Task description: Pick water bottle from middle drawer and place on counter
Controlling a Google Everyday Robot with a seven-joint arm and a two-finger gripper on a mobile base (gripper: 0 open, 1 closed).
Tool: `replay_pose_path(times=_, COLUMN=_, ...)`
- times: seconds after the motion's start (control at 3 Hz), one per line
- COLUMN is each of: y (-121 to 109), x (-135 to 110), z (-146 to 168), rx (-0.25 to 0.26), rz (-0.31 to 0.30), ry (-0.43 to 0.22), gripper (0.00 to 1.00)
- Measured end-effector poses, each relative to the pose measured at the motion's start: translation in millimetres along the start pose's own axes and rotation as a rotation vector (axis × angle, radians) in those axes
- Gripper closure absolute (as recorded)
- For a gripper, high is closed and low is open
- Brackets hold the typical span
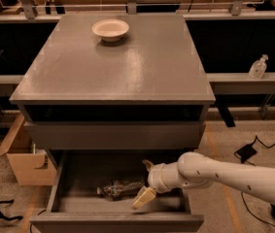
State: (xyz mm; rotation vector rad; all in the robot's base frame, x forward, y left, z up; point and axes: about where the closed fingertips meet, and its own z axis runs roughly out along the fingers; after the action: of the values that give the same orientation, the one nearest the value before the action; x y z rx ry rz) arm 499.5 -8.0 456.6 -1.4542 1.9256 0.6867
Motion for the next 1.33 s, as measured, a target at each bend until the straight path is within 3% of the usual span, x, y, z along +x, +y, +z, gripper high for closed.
replay_pose_path(times=0.33, y=-6, x=-14, z=24, rx=-0.026, rz=-0.05, ry=-0.033, gripper=0.0)
replay_pose_path(times=1.0, y=-3, x=-23, z=64, rx=-0.019, rz=-0.124, ry=-0.051, gripper=0.0)
replay_pose_path(times=1.33, y=-4, x=-20, z=73, rx=-0.02, rz=-0.129, ry=-0.052, gripper=0.0)
